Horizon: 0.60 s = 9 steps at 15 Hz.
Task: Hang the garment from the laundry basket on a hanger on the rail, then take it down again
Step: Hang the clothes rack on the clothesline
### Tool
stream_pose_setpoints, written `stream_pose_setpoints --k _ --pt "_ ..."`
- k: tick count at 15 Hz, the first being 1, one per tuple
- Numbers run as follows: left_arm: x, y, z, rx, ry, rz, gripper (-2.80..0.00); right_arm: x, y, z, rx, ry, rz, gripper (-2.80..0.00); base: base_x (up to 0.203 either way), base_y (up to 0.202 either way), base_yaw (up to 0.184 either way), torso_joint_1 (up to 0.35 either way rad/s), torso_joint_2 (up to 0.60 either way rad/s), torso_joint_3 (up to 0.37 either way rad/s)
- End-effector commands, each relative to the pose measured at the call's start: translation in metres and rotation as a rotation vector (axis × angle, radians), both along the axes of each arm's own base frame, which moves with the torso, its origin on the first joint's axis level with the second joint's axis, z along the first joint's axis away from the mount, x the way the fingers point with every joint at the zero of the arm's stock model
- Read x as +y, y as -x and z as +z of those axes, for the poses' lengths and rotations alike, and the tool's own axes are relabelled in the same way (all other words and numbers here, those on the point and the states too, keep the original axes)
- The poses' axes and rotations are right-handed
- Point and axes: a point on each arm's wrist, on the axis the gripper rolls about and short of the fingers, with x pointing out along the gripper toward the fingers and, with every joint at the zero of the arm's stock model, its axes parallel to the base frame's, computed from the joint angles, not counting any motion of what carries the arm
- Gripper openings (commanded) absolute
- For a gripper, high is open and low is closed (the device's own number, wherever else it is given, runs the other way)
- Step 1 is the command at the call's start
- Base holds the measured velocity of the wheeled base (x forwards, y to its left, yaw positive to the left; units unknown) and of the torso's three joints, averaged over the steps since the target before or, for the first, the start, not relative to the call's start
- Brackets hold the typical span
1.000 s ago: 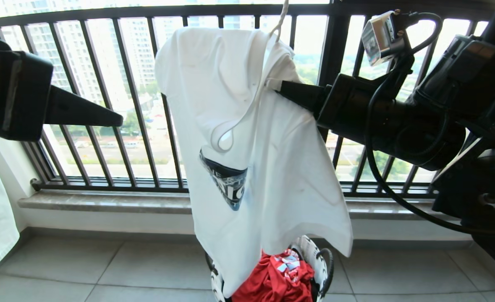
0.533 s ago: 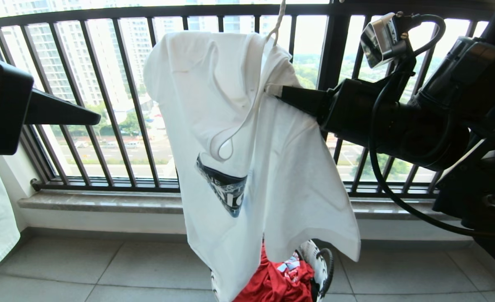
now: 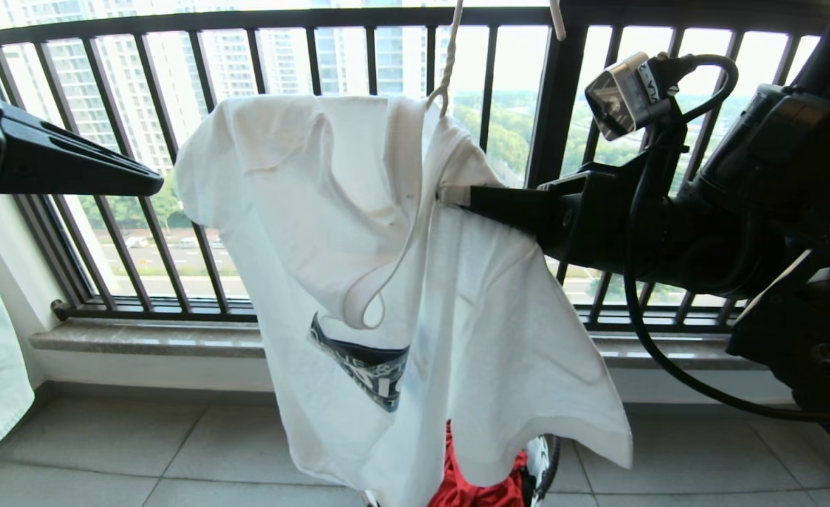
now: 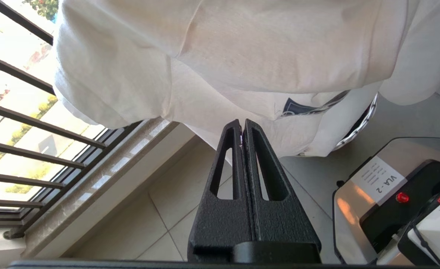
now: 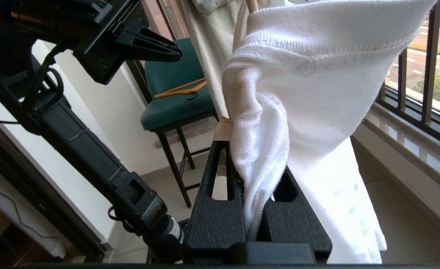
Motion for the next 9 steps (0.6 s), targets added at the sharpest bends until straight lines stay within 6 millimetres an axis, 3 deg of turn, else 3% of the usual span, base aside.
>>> stream_pose_setpoints --k 1,5,7,8,9 --pt "0.002 -0.01 0.005 0.015 -0.035 -0.007 -2.8 -0.003 0.0 -0.003 0.003 0.012 0.032 -2.8 0.0 0.0 0.0 0.0 0.0 0.0" --pt "0.0 -0.043 -0.002 0.026 -0.133 -0.071 -2.8 -0.003 -0.001 -0.006 0.01 0.024 0.055 -2.8 0.0 0.0 0.0 0.0 0.0 0.0" --pt "0.001 -0.04 0.0 0.013 -0.131 -0.116 -2.8 -0.003 -0.001 -0.006 0.008 0.028 0.069 -2.8 0.0 0.0 0.0 0.0 0.0 0.0" --pt "0.0 -0.038 -0.001 0.02 -0.118 -0.154 0.0 -0.003 0.0 -0.008 0.01 0.032 0.076 -2.8 0.0 0.0 0.0 0.0 0.0 0.0" --pt "0.0 -0.037 -0.001 0.021 -0.116 -0.176 0.0 -0.003 0.0 -0.009 0.013 0.034 0.08 -2.8 0.0 0.0 0.0 0.0 0.0 0.0"
